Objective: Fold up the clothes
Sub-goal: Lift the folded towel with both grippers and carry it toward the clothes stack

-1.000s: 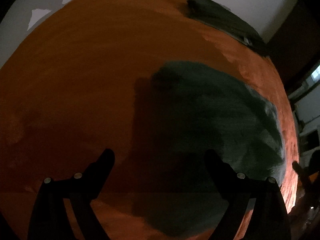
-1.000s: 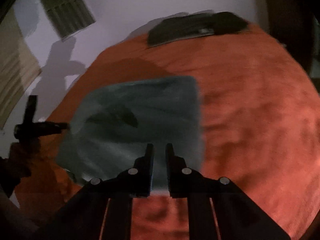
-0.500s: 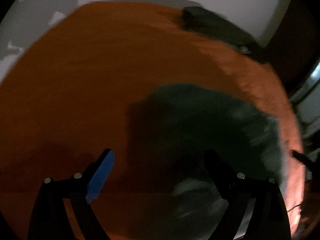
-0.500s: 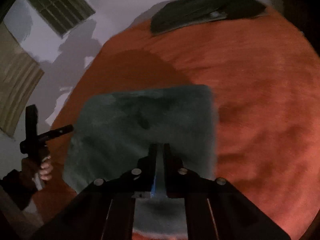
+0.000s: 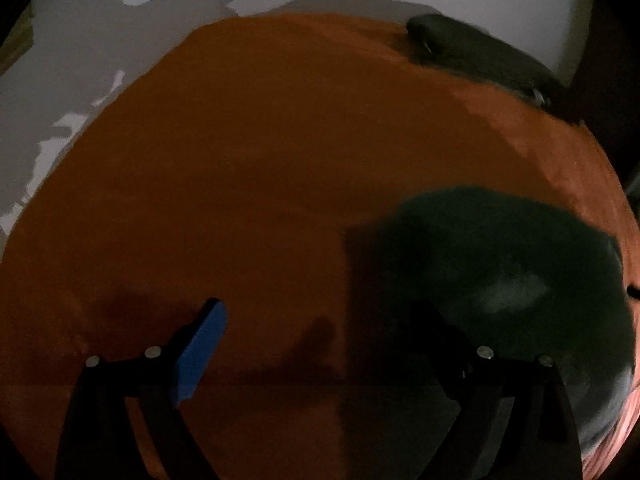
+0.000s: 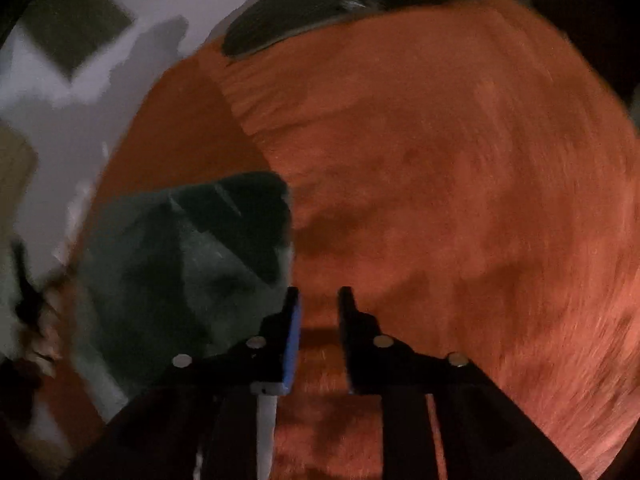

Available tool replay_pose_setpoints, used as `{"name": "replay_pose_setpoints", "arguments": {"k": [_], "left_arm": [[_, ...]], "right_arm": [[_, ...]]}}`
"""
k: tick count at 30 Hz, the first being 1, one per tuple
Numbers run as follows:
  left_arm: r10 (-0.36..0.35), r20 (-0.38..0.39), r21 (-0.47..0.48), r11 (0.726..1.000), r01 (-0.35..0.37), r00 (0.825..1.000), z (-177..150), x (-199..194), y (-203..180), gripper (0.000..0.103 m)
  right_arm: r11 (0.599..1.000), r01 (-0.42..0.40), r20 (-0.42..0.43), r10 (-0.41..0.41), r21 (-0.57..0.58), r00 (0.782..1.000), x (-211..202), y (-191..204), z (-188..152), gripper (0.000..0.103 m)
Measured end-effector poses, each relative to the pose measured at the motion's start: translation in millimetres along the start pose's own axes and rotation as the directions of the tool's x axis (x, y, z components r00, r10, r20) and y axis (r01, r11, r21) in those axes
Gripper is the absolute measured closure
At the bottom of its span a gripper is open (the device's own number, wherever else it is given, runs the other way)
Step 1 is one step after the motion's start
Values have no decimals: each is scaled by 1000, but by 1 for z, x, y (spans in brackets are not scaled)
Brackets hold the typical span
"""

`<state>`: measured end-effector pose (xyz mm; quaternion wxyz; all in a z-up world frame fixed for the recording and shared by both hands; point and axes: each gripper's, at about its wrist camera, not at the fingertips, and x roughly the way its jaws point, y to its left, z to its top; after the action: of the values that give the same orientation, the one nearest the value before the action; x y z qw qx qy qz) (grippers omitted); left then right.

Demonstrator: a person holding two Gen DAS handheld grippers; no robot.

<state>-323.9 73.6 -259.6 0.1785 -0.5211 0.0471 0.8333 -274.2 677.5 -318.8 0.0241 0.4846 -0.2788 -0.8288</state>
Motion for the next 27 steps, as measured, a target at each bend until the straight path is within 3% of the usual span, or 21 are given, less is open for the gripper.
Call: {"name": "replay_pose_setpoints", "arguments": {"k": [2, 4, 5, 6, 10, 14, 16, 19, 21, 24, 27], "left_arm": [[-149, -71, -48, 988, 146, 986, -10, 1, 13, 9], [-315, -126, -114, 946, 302, 941, -19, 5, 26, 9], [-356, -134, -121, 932, 341, 925, -22, 4, 28, 9], [-373, -135, -111, 926, 360, 918, -23, 1, 28, 9], [-454, -168, -78, 891, 447, 875, -29, -5, 21, 9], [-516, -214, -110, 857, 504, 830, -32, 2, 21, 9], [-529, -233, -124, 848, 515, 816, -36, 6, 22, 9], [-568, -254, -157, 823, 547, 782, -34, 17, 18, 9], [-586, -266, -169, 810, 561, 766, -24, 31, 8, 9], [-652, -268, -237, 758, 608, 709, -26, 42, 8, 9], [-674, -283, -281, 739, 613, 683, -32, 51, 8, 9]], "right_arm": [[986, -128, -19, 130, 105, 991, -4, -22, -10, 52], [962, -214, -25, 222, 168, 975, -3, -36, -18, 48], [956, -227, -31, 237, 186, 971, -2, -38, -20, 42], [949, -240, -37, 253, 204, 967, 0, -40, -22, 34], [928, -323, -81, 342, 184, 936, 2, -24, -30, 32], [942, -314, -169, 330, 117, 929, 6, 4, -41, 26], [948, -304, -201, 316, 89, 927, 7, 11, -44, 19], [943, -322, -234, 331, 78, 914, 3, 19, -42, 3], [946, -319, -255, 325, 65, 911, 4, 24, -37, 1], [939, -336, -276, 343, 73, 898, 10, 26, -32, 0], [922, -369, -269, 388, 118, 882, 10, 22, -33, 0]]}}
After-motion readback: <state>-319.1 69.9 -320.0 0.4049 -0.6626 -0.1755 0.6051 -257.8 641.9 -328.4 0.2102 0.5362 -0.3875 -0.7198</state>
